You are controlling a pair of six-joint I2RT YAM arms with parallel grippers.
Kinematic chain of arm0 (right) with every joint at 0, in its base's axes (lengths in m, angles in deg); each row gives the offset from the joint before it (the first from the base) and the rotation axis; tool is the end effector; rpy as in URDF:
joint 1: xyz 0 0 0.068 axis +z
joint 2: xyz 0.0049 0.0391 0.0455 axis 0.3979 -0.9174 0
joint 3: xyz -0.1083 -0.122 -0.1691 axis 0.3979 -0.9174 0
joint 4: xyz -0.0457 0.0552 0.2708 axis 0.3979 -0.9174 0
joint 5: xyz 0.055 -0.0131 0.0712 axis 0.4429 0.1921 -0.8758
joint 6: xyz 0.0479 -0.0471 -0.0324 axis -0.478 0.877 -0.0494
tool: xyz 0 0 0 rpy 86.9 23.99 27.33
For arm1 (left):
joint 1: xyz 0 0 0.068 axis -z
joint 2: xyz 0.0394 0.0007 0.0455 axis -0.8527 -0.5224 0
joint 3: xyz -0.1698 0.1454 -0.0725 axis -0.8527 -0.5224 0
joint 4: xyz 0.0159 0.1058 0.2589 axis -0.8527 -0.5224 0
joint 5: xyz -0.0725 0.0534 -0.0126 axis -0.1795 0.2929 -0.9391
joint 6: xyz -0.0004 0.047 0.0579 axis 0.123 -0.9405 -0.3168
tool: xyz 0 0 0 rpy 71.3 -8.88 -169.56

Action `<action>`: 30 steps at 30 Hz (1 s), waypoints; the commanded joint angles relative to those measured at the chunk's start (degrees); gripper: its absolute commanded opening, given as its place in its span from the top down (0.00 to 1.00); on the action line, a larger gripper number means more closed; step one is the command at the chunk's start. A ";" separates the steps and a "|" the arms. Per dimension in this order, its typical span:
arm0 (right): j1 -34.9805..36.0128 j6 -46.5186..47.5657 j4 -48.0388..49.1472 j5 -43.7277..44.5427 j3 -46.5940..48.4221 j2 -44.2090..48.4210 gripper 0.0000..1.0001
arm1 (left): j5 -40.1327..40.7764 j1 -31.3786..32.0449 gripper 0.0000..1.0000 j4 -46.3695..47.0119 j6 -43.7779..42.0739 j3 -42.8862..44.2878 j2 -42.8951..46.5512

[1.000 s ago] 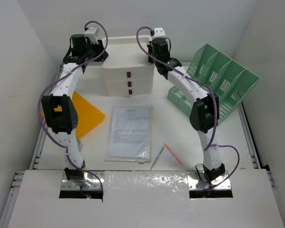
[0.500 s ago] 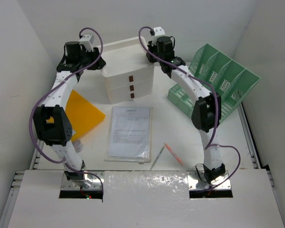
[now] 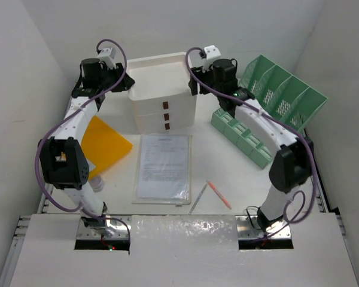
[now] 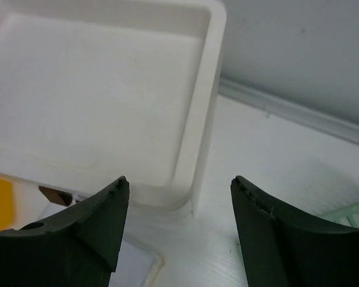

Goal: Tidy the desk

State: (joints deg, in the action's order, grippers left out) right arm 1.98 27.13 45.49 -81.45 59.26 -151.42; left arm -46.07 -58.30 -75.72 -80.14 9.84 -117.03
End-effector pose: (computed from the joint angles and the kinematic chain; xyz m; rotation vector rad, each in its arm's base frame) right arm 0.4261 0.1994 0.3007 -0.2209 1.8861 0.3802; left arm 0.4445 -0.0263 0.2862 0.1243 1.9670 -0.5007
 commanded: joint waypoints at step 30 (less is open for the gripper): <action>19.22 -4.75 60.53 24.21 -26.40 -14.40 0.51 | -7.52 -1.70 1.00 1.54 5.00 -0.55 -2.86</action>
State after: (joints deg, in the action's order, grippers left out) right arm 20.43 22.50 99.06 -60.42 30.00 -166.54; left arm -48.14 -59.65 -72.77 -74.85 8.70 -117.54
